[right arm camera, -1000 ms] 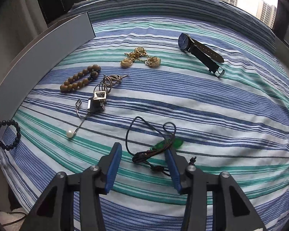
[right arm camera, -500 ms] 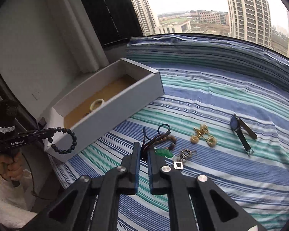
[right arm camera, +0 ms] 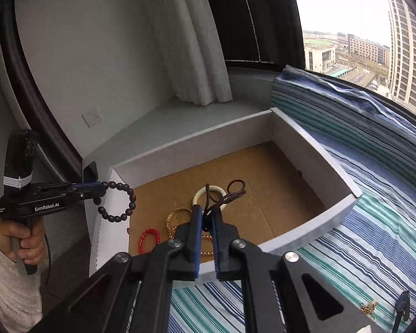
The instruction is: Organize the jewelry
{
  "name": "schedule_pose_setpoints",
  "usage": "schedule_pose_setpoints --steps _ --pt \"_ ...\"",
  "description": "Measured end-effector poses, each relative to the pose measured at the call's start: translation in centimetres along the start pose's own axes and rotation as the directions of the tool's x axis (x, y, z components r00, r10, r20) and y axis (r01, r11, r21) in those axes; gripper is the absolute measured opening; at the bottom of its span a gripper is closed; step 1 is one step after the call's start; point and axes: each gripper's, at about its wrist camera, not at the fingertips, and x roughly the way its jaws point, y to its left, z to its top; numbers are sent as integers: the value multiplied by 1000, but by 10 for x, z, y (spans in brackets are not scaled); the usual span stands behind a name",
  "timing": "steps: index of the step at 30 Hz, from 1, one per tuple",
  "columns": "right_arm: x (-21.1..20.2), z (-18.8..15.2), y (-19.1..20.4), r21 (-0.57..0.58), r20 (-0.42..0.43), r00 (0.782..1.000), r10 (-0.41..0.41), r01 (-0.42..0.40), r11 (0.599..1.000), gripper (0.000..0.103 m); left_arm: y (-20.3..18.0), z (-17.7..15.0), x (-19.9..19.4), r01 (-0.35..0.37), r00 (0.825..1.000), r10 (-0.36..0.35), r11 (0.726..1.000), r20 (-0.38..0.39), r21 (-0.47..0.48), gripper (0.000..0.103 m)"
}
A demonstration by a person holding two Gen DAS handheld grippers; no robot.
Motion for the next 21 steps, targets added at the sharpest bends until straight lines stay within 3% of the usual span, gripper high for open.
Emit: schedule_pose_setpoints --steps 5,7,8,9,10,15,19,21 --pt "44 18 -3 8 -48 998 -36 36 999 10 14 4 22 -84 996 84 996 -16 0 10" --pt "46 24 -6 20 -35 998 -52 53 998 15 17 4 20 -108 994 108 994 -4 -11 25" --pt "41 27 -8 33 -14 999 -51 52 998 30 18 3 17 -110 994 110 994 6 -17 42" --pt "30 26 -10 53 14 999 -46 45 998 39 18 2 11 -114 993 114 993 23 -21 54" --pt "17 26 -14 74 43 998 -38 35 997 47 17 0 5 -116 992 117 993 40 -21 58" --pt "-57 15 -20 81 176 983 -61 48 996 47 0 -13 -27 -94 991 94 996 99 5 73" --pt "-110 -30 -37 102 223 967 -123 102 990 59 -27 -32 -44 -47 991 43 998 124 29 81" --pt "-128 -65 -50 121 215 960 -182 159 980 60 -46 -45 -46 -17 993 11 998 117 56 83"
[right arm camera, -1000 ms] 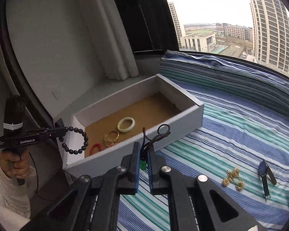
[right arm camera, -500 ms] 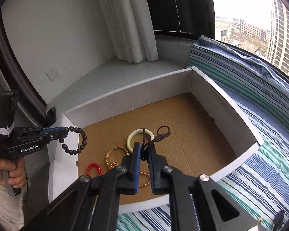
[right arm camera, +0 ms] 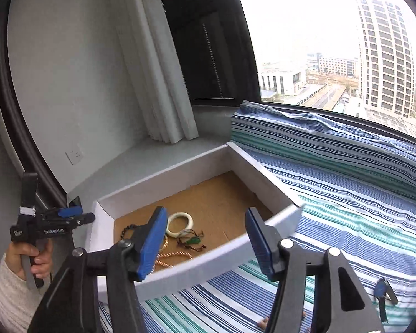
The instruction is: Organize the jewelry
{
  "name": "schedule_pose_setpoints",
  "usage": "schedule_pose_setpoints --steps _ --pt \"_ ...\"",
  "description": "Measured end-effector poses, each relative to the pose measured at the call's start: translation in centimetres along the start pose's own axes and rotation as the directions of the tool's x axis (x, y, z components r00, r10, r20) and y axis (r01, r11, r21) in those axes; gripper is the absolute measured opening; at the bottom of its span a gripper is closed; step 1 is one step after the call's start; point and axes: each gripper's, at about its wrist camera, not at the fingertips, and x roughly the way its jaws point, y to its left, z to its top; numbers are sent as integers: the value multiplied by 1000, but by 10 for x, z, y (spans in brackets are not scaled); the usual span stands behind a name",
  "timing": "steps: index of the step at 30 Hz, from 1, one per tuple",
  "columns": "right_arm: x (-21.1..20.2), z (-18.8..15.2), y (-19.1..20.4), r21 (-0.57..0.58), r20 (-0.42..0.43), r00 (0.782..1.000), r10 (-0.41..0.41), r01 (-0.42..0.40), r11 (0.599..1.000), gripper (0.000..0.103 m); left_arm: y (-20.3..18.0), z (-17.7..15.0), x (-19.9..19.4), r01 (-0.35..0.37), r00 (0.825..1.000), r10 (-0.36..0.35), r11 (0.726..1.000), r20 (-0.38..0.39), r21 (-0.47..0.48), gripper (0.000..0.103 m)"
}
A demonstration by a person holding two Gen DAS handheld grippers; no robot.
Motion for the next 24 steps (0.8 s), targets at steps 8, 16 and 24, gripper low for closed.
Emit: schedule_pose_setpoints --steps 8,16,24 --pt "-72 -157 -91 108 -146 936 -319 336 936 60 -126 -82 20 177 977 -148 962 -151 207 91" --pt "-97 -272 -132 229 -321 871 -372 452 862 60 -220 -168 83 272 925 -158 910 -346 312 91" --pt "-90 -288 -128 256 -325 888 -326 414 874 60 -234 -185 114 181 949 -60 909 -310 376 91"
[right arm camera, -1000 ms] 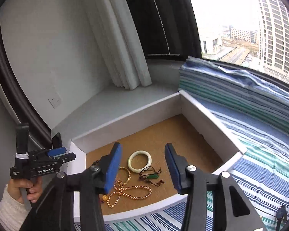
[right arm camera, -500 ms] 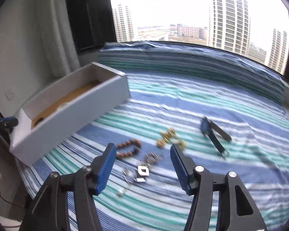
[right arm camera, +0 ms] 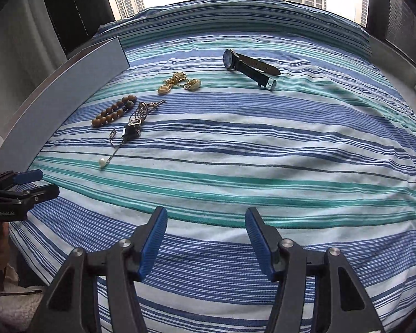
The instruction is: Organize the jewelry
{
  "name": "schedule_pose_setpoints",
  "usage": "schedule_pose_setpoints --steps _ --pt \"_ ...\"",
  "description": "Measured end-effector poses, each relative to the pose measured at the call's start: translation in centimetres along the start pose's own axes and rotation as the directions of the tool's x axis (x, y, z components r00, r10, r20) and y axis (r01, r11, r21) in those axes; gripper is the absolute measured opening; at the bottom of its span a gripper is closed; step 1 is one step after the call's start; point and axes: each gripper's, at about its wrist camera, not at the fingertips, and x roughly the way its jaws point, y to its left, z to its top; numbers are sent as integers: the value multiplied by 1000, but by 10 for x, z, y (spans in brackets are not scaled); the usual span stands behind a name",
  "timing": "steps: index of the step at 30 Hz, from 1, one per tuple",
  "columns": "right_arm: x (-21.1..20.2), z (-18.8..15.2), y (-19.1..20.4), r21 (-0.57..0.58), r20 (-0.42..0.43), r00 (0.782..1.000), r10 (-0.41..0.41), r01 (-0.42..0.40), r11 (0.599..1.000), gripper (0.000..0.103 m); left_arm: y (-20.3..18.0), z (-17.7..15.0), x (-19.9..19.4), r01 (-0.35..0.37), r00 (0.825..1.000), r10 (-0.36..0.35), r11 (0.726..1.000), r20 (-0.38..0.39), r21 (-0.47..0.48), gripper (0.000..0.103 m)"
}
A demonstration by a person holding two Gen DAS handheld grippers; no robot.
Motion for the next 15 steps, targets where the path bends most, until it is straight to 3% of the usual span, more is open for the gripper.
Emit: schedule_pose_setpoints --steps 9,15 --pt "10 15 23 -43 -23 998 65 -66 997 60 1 -4 11 -27 1000 27 999 9 18 96" --pt "26 43 41 -72 -34 992 122 -124 990 60 0 -5 14 -28 999 28 999 21 26 102"
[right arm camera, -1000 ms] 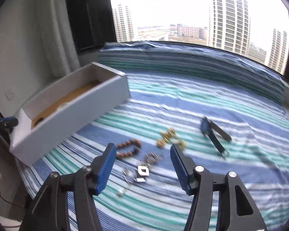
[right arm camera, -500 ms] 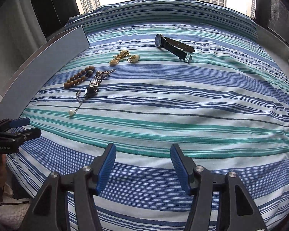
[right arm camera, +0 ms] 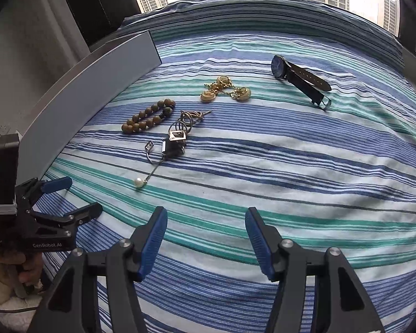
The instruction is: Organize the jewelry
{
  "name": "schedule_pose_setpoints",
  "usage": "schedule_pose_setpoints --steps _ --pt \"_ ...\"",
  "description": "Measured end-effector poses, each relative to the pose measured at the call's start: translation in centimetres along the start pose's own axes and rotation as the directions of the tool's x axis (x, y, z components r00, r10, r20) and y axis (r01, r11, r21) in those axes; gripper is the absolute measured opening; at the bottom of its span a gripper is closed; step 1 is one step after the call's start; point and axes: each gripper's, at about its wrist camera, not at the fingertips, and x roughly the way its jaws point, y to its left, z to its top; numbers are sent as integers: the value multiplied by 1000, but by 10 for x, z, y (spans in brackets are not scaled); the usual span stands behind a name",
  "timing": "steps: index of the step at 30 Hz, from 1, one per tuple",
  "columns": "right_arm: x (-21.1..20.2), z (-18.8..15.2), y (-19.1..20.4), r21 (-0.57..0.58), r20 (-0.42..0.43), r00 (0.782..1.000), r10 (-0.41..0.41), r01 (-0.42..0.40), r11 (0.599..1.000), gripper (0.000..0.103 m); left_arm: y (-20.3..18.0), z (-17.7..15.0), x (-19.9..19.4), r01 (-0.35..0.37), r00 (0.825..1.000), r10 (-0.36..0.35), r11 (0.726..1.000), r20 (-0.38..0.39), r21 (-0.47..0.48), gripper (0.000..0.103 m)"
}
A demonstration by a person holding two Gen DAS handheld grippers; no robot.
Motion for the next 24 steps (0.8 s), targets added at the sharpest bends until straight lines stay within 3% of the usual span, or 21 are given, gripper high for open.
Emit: schedule_pose_setpoints --steps 7,12,24 --pt "29 36 11 -73 -31 999 -9 7 997 60 -1 0 1 6 1000 -6 1000 9 8 102" --pt "36 43 16 -62 -53 998 22 -25 998 60 -1 0 1 7 1000 -7 1000 11 9 103" --pt "33 52 23 -60 -57 998 8 -11 998 60 -1 0 1 5 1000 -5 1000 8 9 103"
